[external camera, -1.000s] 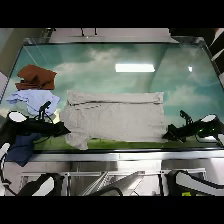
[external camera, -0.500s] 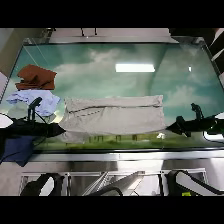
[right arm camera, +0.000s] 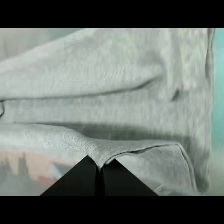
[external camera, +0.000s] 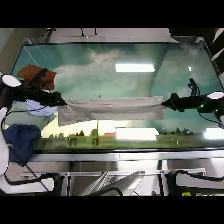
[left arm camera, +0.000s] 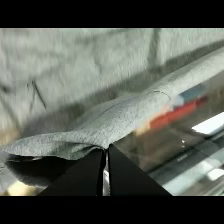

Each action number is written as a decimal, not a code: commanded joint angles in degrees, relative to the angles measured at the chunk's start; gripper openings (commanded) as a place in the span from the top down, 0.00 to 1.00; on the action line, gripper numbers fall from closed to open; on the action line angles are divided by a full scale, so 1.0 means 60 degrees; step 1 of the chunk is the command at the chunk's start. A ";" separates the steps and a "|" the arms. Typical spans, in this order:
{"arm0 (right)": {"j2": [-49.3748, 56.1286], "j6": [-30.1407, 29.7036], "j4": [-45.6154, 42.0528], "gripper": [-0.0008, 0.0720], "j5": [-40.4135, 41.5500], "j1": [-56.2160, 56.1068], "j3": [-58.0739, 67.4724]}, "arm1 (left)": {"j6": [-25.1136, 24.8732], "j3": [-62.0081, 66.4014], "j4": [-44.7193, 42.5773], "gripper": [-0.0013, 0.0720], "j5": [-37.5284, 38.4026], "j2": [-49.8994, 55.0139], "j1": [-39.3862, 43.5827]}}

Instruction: Fold the shirts.

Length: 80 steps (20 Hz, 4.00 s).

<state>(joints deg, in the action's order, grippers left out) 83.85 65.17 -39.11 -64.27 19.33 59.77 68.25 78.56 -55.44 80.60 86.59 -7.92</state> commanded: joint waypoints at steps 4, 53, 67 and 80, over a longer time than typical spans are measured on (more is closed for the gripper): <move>0.1960 -0.0739 0.0058 0.87 0.1137 -0.0401 0.0452 | 0.0197 0.3472 -0.0007 0.96 0.0175 0.3934 0.0379; 0.0790 -0.0208 0.2452 0.97 -0.2845 -0.2667 0.5628 | 0.0951 0.6947 0.3792 0.97 0.0455 0.5107 0.4258; 0.5122 -0.1115 0.3034 0.39 0.6043 -1.0214 0.5512 | -0.0062 0.1708 0.3424 0.97 0.0688 -0.3643 -0.2164; 0.2073 0.3038 -0.3337 0.11 -0.0976 -0.4441 0.4426 | -0.0233 0.0514 0.3504 0.97 0.0933 -0.4211 -0.2754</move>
<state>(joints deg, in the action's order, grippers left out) 97.71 77.19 -50.17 -63.86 -12.69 90.02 66.96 81.91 -34.41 85.78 61.47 -24.29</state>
